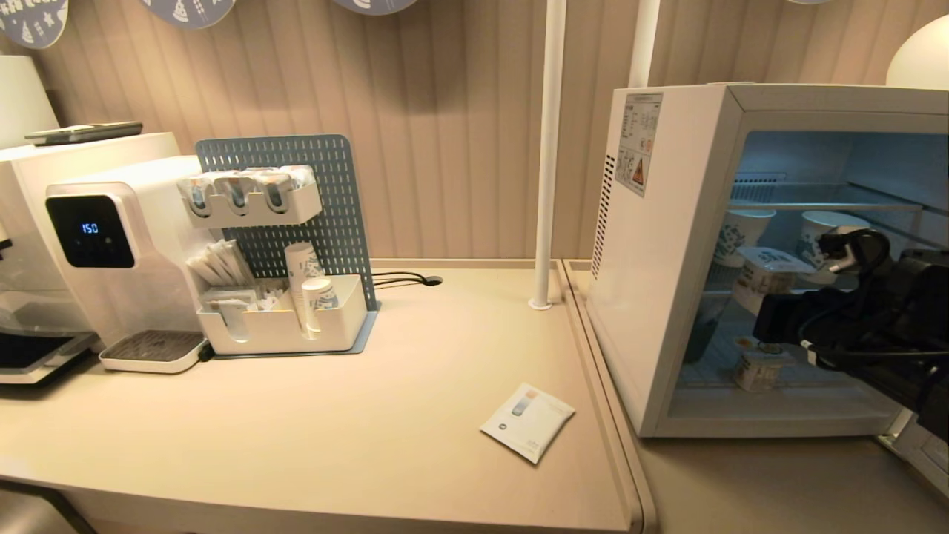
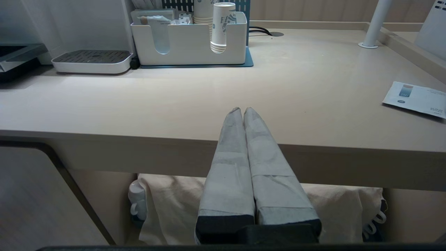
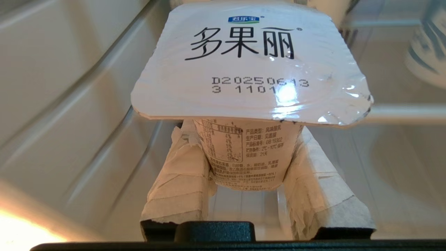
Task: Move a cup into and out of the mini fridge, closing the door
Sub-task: Take the yoghurt out of the freezer, then place the yoghurt on the freezer
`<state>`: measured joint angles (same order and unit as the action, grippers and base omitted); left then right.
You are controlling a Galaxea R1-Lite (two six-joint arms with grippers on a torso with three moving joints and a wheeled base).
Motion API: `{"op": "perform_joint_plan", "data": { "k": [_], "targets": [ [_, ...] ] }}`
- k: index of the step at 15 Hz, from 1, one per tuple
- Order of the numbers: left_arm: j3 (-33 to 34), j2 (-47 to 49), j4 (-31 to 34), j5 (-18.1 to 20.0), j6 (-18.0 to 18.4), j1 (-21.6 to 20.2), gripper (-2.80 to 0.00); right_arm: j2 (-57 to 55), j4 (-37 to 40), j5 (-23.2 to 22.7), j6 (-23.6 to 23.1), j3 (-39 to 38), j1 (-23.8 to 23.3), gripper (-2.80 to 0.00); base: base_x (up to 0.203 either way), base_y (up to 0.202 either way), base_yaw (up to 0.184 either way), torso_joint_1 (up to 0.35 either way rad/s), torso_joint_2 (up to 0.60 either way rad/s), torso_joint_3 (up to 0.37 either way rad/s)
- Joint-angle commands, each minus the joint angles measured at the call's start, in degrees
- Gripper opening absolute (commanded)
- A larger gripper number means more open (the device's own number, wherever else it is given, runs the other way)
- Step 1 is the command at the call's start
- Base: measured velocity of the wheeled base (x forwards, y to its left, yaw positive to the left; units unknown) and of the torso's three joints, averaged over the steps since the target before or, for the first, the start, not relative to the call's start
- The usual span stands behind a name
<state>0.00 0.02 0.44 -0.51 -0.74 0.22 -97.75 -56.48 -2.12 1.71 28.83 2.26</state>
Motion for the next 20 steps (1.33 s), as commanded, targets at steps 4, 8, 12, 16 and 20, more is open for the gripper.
{"op": "perform_joint_plan", "data": {
  "k": [4,8,12,16,20],
  "targets": [
    [0.1,0.0,0.0,0.0,0.0,0.0,-2.80,9.6,-0.3,-0.1,0.4,-6.7,1.0,-2.80,0.000,0.000,0.000,0.000,0.00,0.000],
    [0.1,0.0,0.0,0.0,0.0,0.0,-2.80,16.6,2.4,0.0,0.5,-8.8,2.3,-2.80,0.000,0.000,0.000,0.000,0.00,0.000],
    [0.1,0.0,0.0,0.0,0.0,0.0,-2.80,30.9,12.6,0.0,0.6,-9.0,4.2,-2.80,0.000,0.000,0.000,0.000,0.00,0.000],
    [0.1,0.0,0.0,0.0,0.0,0.0,-2.80,49.0,35.1,0.2,1.2,-4.2,7.5,-2.80,0.000,0.000,0.000,0.000,0.00,0.000],
    [0.1,0.0,0.0,0.0,0.0,0.0,-2.80,56.1,52.9,0.6,1.7,9.3,8.6,-2.80,0.000,0.000,0.000,0.000,0.00,0.000]
  ]
}}
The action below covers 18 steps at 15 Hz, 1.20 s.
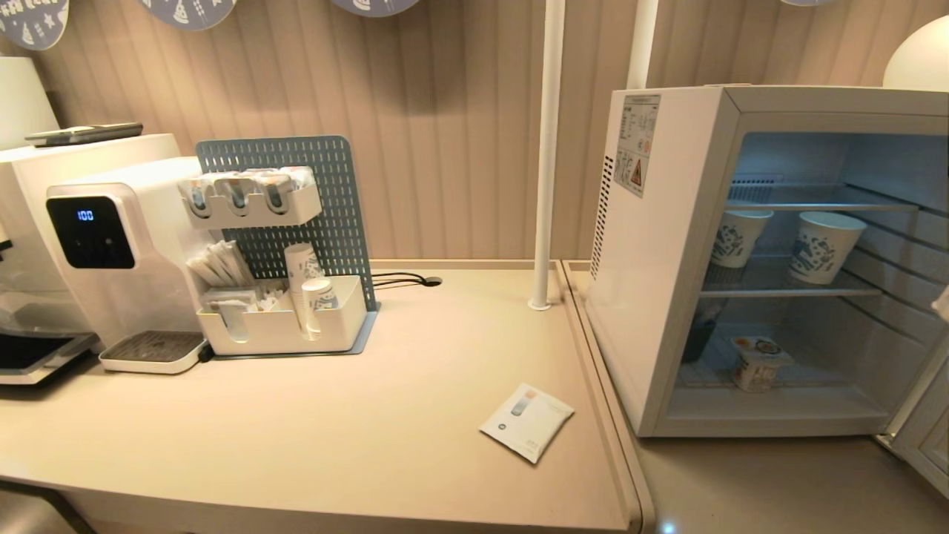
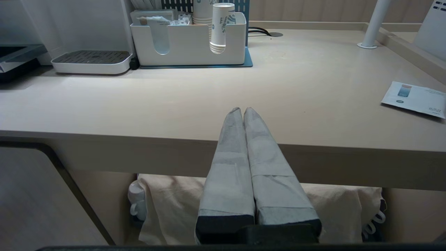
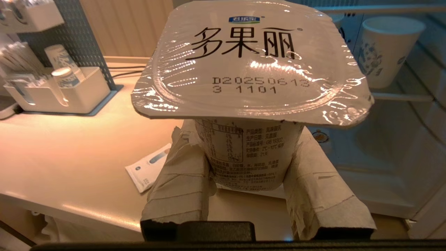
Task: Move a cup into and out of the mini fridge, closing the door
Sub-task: Place the yoghurt on the freezer
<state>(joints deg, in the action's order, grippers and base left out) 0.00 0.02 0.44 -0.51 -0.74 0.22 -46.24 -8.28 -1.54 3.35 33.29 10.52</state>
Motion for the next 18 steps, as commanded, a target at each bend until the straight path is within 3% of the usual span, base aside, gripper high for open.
{"op": "perform_joint_plan", "data": {
  "k": [1,6,13,15,18],
  "targets": [
    [0.1,0.0,0.0,0.0,0.0,0.0,-2.80,4.7,7.5,0.1,0.1,8.5,0.3,-2.80,0.000,0.000,0.000,0.000,0.00,0.000],
    [0.1,0.0,0.0,0.0,0.0,0.0,-2.80,-2.7,21.2,0.2,0.0,31.9,0.4,-2.80,0.000,0.000,0.000,0.000,0.00,0.000],
    [0.2,0.0,-0.1,0.0,-0.1,0.0,-2.80,-30.1,40.4,1.6,-0.1,73.3,0.2,-2.80,0.000,0.000,0.000,0.000,0.00,0.000],
    [0.1,0.0,-0.1,0.0,-0.2,0.0,-2.80,-37.1,42.4,3.0,-1.8,77.9,0.1,-2.80,0.000,0.000,0.000,0.000,0.00,0.000],
    [0.1,0.0,-0.1,0.0,-0.2,0.0,-2.80,-43.1,39.6,4.4,-3.7,78.5,0.0,-2.80,0.000,0.000,0.000,0.000,0.00,0.000]
  ]
}}
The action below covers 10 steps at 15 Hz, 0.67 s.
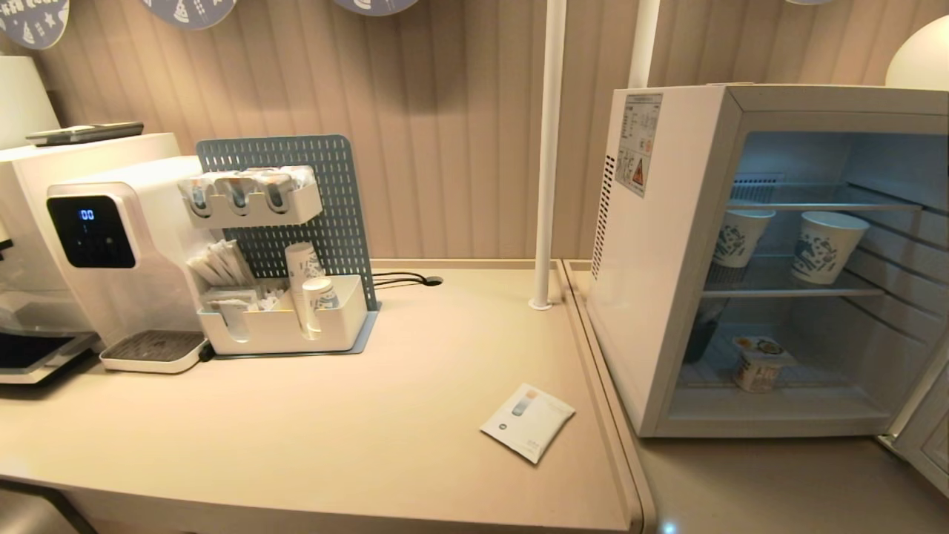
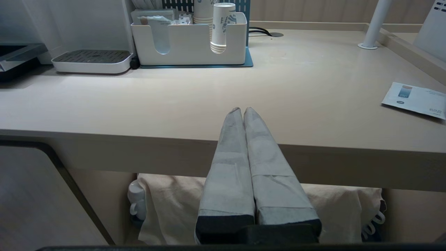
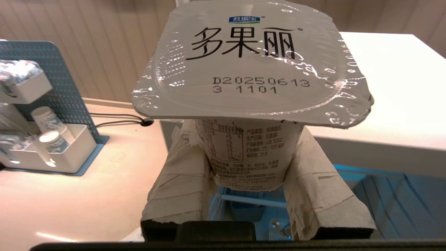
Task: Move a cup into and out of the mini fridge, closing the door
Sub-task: Place the yoghurt on the freezer
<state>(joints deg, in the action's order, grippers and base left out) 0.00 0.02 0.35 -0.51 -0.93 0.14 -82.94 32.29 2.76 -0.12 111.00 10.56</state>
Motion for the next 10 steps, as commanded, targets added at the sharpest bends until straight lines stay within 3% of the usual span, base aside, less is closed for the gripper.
{"op": "perform_joint_plan", "data": {
  "k": [1,10],
  "targets": [
    [0.1,0.0,0.0,0.0,0.0,0.0,-2.80,-7.7,-2.3,0.2,-0.4,0.7,0.0,-2.80,0.000,0.000,0.000,0.000,0.00,0.000],
    [0.2,0.0,0.0,0.0,-0.1,0.1,-2.80,-15.8,-10.8,0.4,0.0,-0.4,-1.1,-2.80,0.000,0.000,0.000,0.000,0.00,0.000]
  ]
}}
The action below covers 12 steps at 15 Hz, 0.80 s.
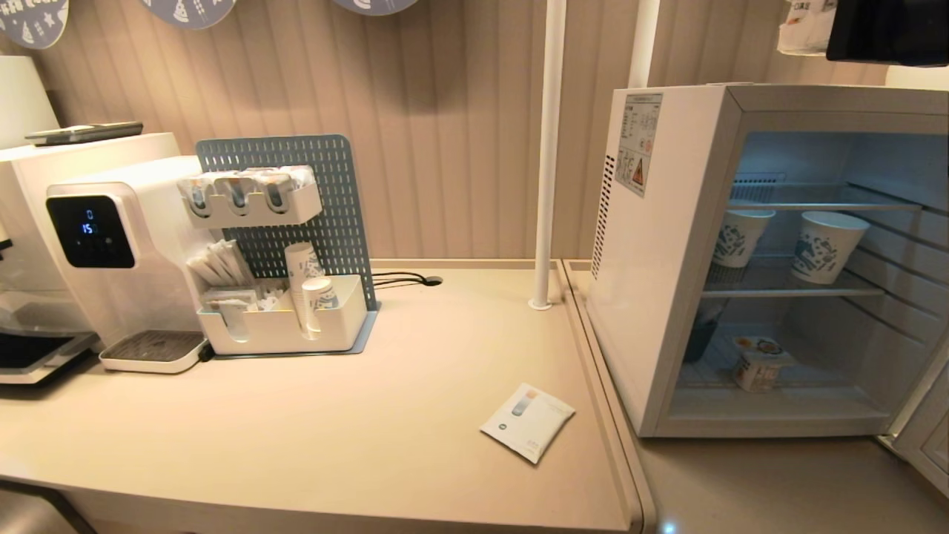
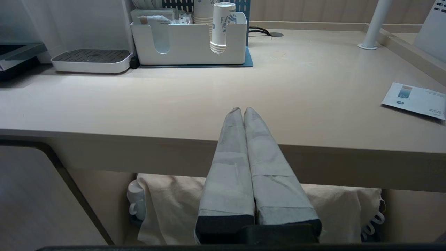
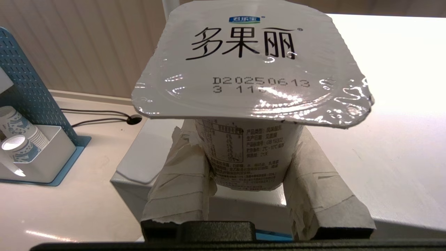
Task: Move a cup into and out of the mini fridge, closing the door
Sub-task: Place the yoghurt on the freezer
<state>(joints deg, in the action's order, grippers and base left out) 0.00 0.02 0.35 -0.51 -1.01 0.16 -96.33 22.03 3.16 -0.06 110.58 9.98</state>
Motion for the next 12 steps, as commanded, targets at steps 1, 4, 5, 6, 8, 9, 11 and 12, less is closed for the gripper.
{"op": "perform_joint_plan", "data": {
  "k": [1,4,5,6,8,9,11,12],
  "targets": [
    [0.1,0.0,0.0,0.0,0.0,0.0,-2.80,-3.6,-2.0,0.0,-0.1,0.0,-1.0,-2.80,0.000,0.000,0.000,0.000,0.00,0.000],
    [0.2,0.0,0.0,0.0,0.0,0.0,-2.80,-6.3,-3.7,-0.1,0.9,-0.2,-2.4,-2.80,0.000,0.000,0.000,0.000,0.00,0.000],
    [0.2,0.0,0.0,0.0,0.0,0.0,-2.80,-6.6,-3.9,-0.2,1.6,-0.8,-2.4,-2.80,0.000,0.000,0.000,0.000,0.00,0.000],
    [0.1,0.1,0.0,0.0,0.0,0.0,-2.80,-6.6,-4.0,-0.2,1.7,-1.6,-2.4,-2.80,0.000,0.000,0.000,0.000,0.00,0.000],
    [0.1,0.1,0.0,0.0,0.0,0.0,-2.80,-7.0,-4.7,-0.2,1.7,-3.2,-2.4,-2.80,0.000,0.000,0.000,0.000,0.00,0.000],
    [0.1,0.0,0.0,0.0,0.0,0.0,-2.80,-6.9,-5.5,-0.1,1.7,-4.0,-2.4,-2.80,0.000,0.000,0.000,0.000,0.00,0.000],
    [0.1,0.0,0.0,0.0,0.0,0.0,-2.80,-6.5,-7.0,0.0,1.6,-5.5,-2.4,0.00,0.000,0.000,0.000,0.000,0.00,0.000],
    [0.1,0.0,0.0,0.0,0.0,0.0,-2.80,-6.4,-7.5,0.0,1.6,-5.5,-2.4,0.00,0.000,0.000,0.000,0.000,0.00,0.000]
  ]
}}
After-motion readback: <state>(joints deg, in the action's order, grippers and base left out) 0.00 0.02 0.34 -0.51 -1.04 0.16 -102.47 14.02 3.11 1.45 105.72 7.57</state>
